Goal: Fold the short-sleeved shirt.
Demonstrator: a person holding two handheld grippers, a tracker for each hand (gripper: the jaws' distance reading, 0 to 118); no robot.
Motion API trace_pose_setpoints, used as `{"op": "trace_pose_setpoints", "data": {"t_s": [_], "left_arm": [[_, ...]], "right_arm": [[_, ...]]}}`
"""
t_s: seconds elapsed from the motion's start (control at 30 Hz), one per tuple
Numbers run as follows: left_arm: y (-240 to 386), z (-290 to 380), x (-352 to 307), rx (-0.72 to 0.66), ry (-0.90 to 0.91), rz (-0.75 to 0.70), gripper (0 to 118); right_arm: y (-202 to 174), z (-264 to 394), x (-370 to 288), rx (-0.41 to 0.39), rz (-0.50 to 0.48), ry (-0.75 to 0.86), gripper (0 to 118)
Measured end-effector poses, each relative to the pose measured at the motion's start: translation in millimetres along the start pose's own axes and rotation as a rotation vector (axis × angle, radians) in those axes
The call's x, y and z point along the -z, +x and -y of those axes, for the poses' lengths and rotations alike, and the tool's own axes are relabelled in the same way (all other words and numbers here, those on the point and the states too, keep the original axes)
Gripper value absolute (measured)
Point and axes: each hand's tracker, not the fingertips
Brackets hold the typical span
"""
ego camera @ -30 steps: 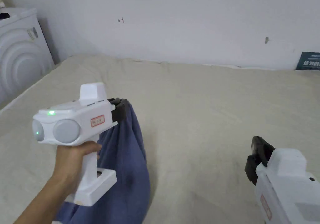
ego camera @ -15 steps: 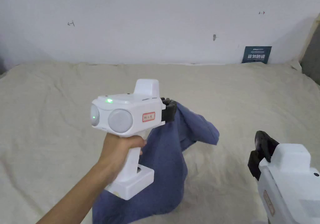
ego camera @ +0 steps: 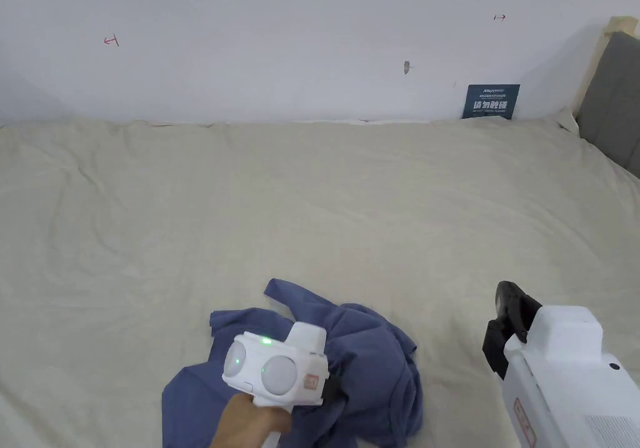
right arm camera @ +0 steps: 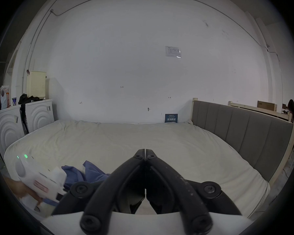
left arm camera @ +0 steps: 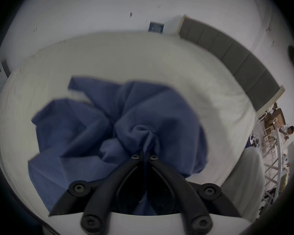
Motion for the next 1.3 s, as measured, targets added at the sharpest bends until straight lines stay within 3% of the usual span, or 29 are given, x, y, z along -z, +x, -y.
{"op": "trace_pose_setpoints", "data": {"t_s": [0.13, 0.27, 0.33, 0.4, 0.43, 0.6, 0.87, 0.97, 1.07, 1.17, 1.3], "left_arm": [[0.8, 5.6, 10.3, -0.057, -0.015, -0.015, 4], [4.6, -0.2, -5.4, -0.069, 0.02, -0.027, 15], [8.0, -5.0, -27.5, -0.086, 0.074, -0.043, 72], [7.4, -10.1, -53.3, -0.114, 0.156, -0.021, 117], [6.7, -13.8, -70.3, -0.116, 0.23, -0.015, 118], [-1.5, -24.2, -144.6, -0.092, 0.477, -0.075, 113], [-32.1, -5.0, -233.0, -0.089, 0.88, -0.337, 113], [-44.5, 8.5, -246.7, -0.069, 0.968, -0.448, 107], [-54.1, 19.0, -253.4, -0.054, 1.018, -0.524, 81], [-56.1, 29.1, -261.6, -0.044, 1.037, -0.521, 25], [-61.8, 29.2, -261.0, -0.064, 0.995, -0.489, 0]], "right_arm": [[-2.6, 0.4, 0.0, -0.003, -0.001, -0.005, 1], [-5.2, -4.0, -3.6, -0.008, 0.001, 0.003, 1], [-6.2, -7.9, -7.0, -0.008, 0.004, 0.015, 1], [-6.6, -12.5, -10.1, -0.004, 0.007, 0.026, 1], [-7.0, -15.1, -11.8, -0.002, 0.008, 0.031, 1], [-11.1, -30.8, -20.6, 0.011, 0.014, 0.066, 1], [-20.1, -58.4, -27.7, 0.009, 0.02, 0.131, 1], [-24.6, -65.5, -29.6, -0.001, 0.015, 0.153, 1], [-29.4, -69.5, -31.1, -0.013, 0.008, 0.169, 1], [-34.3, -70.7, -31.8, -0.023, 0.003, 0.18, 1], [-38.7, -70.3, -31.0, -0.018, -0.006, 0.18, 1]]}}
